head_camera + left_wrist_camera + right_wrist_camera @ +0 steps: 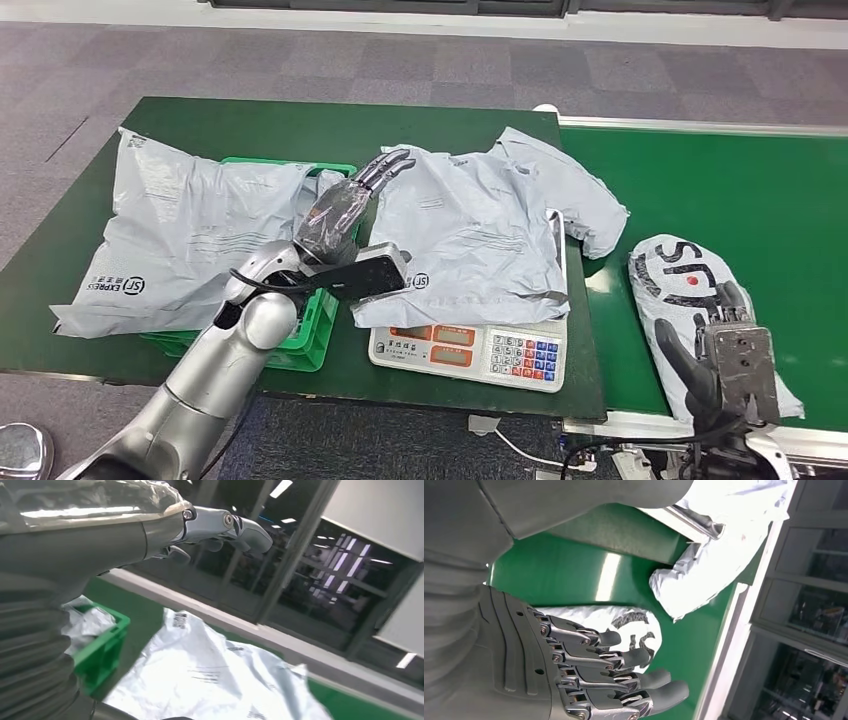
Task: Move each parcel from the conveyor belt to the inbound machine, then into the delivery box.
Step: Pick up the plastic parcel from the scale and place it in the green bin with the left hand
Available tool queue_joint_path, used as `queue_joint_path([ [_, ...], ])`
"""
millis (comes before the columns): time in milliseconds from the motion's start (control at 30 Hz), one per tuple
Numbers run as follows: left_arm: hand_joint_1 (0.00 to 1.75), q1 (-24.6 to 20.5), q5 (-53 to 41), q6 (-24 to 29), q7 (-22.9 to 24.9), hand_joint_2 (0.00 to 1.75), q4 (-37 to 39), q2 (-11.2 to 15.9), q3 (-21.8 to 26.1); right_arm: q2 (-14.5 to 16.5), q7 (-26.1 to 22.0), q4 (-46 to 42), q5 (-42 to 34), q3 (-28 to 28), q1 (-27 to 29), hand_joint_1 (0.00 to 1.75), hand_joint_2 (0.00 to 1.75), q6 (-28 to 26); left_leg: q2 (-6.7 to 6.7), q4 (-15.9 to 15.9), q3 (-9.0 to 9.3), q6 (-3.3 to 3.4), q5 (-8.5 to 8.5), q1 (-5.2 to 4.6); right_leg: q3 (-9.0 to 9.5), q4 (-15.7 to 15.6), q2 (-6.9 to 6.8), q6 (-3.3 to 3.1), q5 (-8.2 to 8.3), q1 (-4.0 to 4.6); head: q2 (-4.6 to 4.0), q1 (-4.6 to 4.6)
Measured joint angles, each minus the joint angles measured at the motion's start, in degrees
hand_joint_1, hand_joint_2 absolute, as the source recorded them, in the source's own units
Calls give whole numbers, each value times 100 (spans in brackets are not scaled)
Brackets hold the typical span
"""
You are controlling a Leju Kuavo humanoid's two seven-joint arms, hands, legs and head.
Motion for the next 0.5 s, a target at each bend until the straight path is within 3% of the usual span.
queue_joint_path([
  [167, 0, -103, -554, 205, 184, 175, 415, -9, -162, -3, -9, 134, -51, 90, -40, 0, 175, -36, 0, 0, 0, 0, 1, 0, -1, 0, 0, 0, 0, 1, 0, 0],
  [500, 0, -199, -715, 337, 186, 175, 1022, -45, -210, -14, -30, 343, -105, 188, -76, 0, 175, -55, 0, 0, -2, 0, 0, 0, -1, 0, 0, 0, 0, 0, 0, 0],
])
